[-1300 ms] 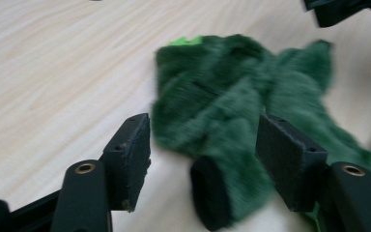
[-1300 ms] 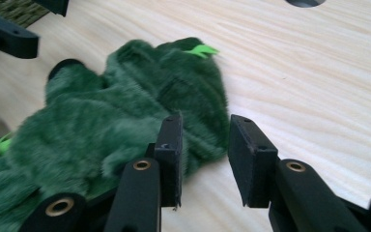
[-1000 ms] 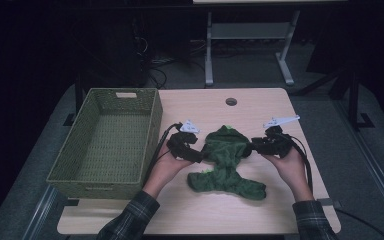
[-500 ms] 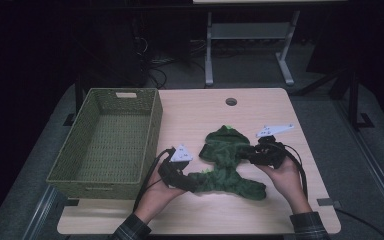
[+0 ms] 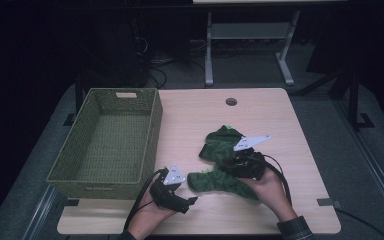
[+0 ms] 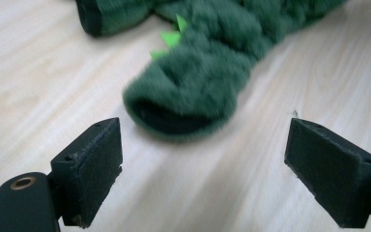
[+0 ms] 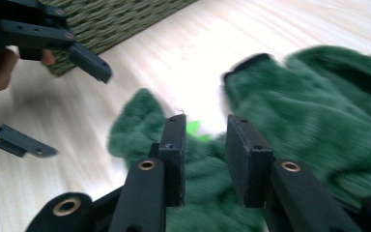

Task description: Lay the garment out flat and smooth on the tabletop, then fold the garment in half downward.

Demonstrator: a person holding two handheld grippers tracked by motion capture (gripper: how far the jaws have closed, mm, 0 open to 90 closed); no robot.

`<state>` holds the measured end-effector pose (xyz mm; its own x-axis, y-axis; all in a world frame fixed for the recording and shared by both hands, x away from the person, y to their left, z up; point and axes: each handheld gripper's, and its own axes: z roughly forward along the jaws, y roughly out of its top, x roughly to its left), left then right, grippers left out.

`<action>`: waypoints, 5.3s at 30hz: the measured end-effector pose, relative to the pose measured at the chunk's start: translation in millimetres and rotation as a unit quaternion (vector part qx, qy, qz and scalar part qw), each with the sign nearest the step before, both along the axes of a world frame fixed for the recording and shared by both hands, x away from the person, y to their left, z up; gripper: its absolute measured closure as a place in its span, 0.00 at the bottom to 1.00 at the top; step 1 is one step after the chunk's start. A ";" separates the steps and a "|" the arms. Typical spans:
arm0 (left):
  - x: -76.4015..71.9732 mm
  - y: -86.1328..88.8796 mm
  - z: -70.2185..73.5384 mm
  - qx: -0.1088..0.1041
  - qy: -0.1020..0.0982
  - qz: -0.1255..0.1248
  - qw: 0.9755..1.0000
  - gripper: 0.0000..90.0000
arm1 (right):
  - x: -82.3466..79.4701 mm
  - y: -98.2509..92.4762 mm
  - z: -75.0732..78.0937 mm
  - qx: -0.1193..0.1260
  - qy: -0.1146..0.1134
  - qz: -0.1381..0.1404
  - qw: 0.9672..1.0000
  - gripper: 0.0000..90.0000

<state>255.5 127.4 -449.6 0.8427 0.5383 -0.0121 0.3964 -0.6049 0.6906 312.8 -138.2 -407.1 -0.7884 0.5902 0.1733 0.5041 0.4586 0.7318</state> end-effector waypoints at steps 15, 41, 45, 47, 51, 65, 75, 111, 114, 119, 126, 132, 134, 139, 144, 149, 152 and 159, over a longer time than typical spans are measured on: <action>-10.1 3.1 -21.1 0.020 0.003 0.009 1.000 0.14 | -20.4 67.8 -16.1 -0.023 -0.006 0.075 0.997 0.84; -9.9 10.1 -27.5 -0.012 -0.016 -0.005 1.000 0.14 | -26.9 92.5 -53.3 -0.109 -0.036 0.058 0.992 0.90; -9.7 10.1 -27.4 -0.011 -0.016 -0.006 1.000 0.14 | -25.4 85.3 -49.0 -0.080 -0.016 0.057 0.995 0.90; -9.3 10.3 -27.4 -0.010 -0.017 -0.008 1.000 0.14 | -25.9 81.0 -44.8 -0.065 -0.015 0.058 0.996 0.90; -9.4 9.8 -27.7 -0.015 -0.016 -0.006 1.000 0.14 | -26.7 70.8 -35.2 -0.034 -0.012 0.056 0.998 0.89; -9.0 9.6 -27.4 -0.011 -0.016 -0.008 1.000 0.14 | -24.5 19.6 -12.6 0.011 -0.015 0.009 1.000 0.88; -9.1 9.0 -27.6 -0.014 -0.014 -0.005 1.000 0.14 | -27.8 -12.5 -9.2 0.020 -0.015 -0.023 0.999 0.86; -8.9 9.1 -27.6 -0.013 -0.014 -0.006 1.000 0.14 | -7.8 -33.4 -31.3 -0.031 0.025 -0.064 0.997 1.00; -8.9 9.1 -27.6 -0.013 -0.014 -0.006 1.000 0.14 | -3.8 -31.3 -40.9 -0.038 0.041 -0.061 0.997 1.00; -8.9 9.1 -27.6 -0.013 -0.014 -0.006 1.000 0.14 | -0.7 -26.9 -50.2 -0.048 0.046 -0.056 0.996 1.00; -8.7 9.2 -27.5 -0.012 -0.016 -0.007 1.000 0.14 | -9.7 -42.6 -30.1 -0.016 0.025 -0.067 0.997 0.91; -8.7 9.2 -27.5 -0.012 -0.016 -0.007 1.000 0.14 | -20.7 -66.7 -18.7 -0.007 0.010 -0.069 0.998 0.75; -8.9 9.1 -27.6 -0.014 -0.014 -0.006 1.000 0.14 | -24.7 -73.5 -17.0 -0.014 0.008 -0.075 0.997 0.69; -8.9 9.1 -27.6 -0.014 -0.014 -0.006 1.000 0.14 | -36.9 -95.5 -15.9 -0.021 0.001 -0.086 0.996 0.59; -8.9 9.1 -27.6 -0.013 -0.014 -0.006 1.000 0.14 | -47.8 -116.0 -23.1 -0.017 0.014 -0.098 0.995 0.52; -8.9 9.1 -27.5 -0.013 -0.014 -0.006 1.000 0.14 | -57.9 -129.3 -28.5 -0.020 0.019 -0.100 0.995 0.48; -8.8 9.1 -27.6 -0.013 -0.014 -0.007 1.000 0.14 | -64.7 -137.5 -32.7 -0.018 0.022 -0.099 0.995 0.48; -8.7 8.8 -27.6 -0.014 -0.014 -0.007 1.000 0.14 | -76.3 -144.3 -45.7 -0.014 0.042 -0.085 0.995 0.51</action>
<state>246.8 136.2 -477.2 0.8506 0.5258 -0.0027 0.3676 -0.5911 0.7180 236.5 -282.4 -452.7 -0.6600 0.7195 0.2162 0.6356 0.3813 0.6713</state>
